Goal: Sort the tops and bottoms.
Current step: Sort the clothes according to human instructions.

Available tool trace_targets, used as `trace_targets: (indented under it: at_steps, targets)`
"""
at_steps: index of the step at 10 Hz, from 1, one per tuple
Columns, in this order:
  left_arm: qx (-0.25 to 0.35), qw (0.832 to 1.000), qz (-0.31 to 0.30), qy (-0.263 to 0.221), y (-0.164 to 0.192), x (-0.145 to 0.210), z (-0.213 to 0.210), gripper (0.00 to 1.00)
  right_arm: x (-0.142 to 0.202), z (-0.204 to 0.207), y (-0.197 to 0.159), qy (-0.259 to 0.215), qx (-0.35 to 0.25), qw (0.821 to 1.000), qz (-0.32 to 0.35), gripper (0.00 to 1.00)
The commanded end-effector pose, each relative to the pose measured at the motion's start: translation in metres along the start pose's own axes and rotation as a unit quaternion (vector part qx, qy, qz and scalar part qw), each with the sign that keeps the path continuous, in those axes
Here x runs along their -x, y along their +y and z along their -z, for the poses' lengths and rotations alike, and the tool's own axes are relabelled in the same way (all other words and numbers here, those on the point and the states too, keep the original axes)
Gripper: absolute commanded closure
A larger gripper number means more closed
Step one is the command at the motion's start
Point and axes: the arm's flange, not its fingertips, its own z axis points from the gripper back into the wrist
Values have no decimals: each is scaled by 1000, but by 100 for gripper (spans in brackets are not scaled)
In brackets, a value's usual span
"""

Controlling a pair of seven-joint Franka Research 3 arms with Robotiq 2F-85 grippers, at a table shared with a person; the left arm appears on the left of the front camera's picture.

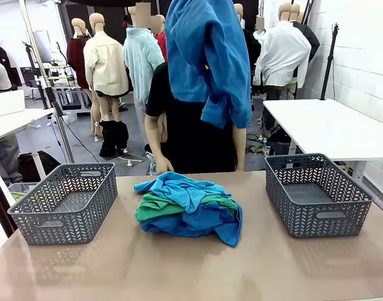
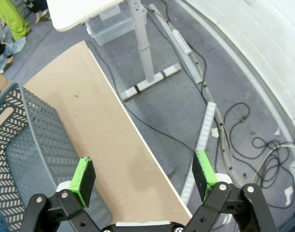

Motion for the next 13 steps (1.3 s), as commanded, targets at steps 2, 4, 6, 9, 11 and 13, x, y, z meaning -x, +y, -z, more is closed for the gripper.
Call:
trace_targets:
  at_steps: [2,4,6,9,11,13]
  targets:
    - [-2,1000,-5,2,6,4,5,100,0,-2,1,0,3,1000,-3,0]
    - [-2,1000,-5,2,6,4,5,100,0,-2,1,0,3,1000,-3,0]
    - [-2,1000,-5,2,6,4,5,100,0,-2,1,0,3,1000,-3,0]
    - [-2,1000,-5,2,6,4,5,100,0,-2,1,0,3,1000,-3,0]
    - [-2,1000,-5,2,6,4,5,100,0,-2,1,0,3,1000,-3,0]
    - [-2,1000,-5,2,6,4,5,100,0,-2,1,0,3,1000,-3,0]
